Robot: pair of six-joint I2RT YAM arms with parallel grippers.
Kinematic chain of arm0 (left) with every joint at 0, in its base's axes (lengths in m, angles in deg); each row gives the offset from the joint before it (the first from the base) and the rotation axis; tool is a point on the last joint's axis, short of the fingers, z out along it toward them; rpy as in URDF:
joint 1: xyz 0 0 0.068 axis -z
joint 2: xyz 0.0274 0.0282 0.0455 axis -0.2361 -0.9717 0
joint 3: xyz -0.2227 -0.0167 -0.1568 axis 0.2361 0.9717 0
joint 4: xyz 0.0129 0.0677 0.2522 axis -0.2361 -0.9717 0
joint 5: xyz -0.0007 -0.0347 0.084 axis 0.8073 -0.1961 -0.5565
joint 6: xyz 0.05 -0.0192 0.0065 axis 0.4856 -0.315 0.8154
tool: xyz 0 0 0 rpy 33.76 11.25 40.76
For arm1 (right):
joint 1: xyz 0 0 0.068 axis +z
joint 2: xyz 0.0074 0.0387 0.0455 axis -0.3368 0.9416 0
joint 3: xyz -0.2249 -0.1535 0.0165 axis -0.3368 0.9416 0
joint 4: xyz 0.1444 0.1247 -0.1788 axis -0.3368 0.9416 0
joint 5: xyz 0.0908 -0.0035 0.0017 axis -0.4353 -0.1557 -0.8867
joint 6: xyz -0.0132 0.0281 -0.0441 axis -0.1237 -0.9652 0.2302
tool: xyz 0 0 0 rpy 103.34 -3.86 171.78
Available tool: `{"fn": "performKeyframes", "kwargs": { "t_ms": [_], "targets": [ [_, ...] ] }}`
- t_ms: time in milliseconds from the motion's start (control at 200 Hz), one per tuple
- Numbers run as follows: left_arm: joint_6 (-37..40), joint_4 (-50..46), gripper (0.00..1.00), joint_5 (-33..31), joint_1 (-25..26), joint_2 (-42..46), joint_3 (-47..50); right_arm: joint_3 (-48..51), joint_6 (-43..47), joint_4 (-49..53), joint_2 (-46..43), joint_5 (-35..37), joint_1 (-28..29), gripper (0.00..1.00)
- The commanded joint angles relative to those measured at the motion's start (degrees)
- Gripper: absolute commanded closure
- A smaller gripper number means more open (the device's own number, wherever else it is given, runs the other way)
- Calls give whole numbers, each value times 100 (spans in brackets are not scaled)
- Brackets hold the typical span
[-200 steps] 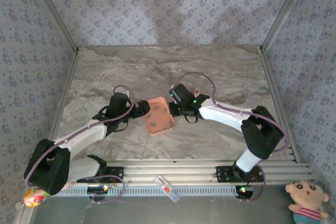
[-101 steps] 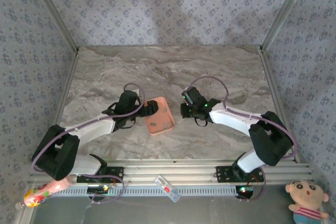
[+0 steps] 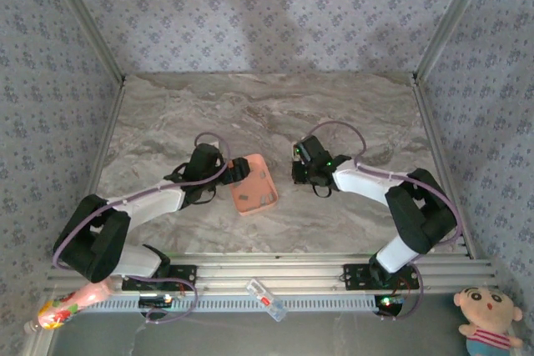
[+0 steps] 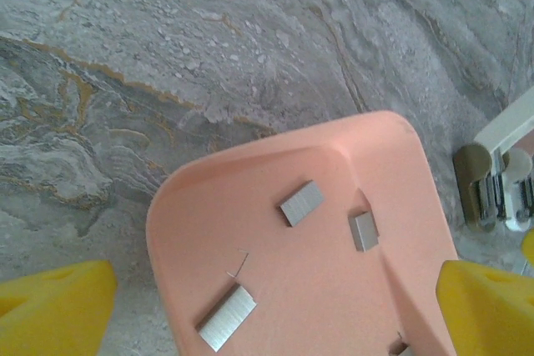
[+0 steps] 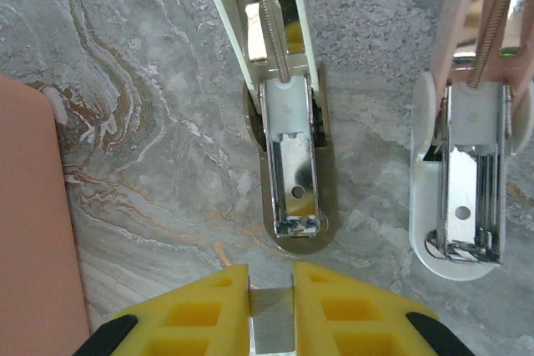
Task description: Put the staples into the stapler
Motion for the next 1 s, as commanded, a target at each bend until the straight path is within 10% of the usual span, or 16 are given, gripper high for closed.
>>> {"fn": "performKeyframes", "kwargs": {
  "t_ms": [0,995],
  "targets": [
    [-106,162,2,-352,10,154,113,-276,281,-13,69,154,-77,82],
    [71,-37,2,-550,-13,199,-39,-701,739,-268,717,-143,-423,82]
  ]
}}
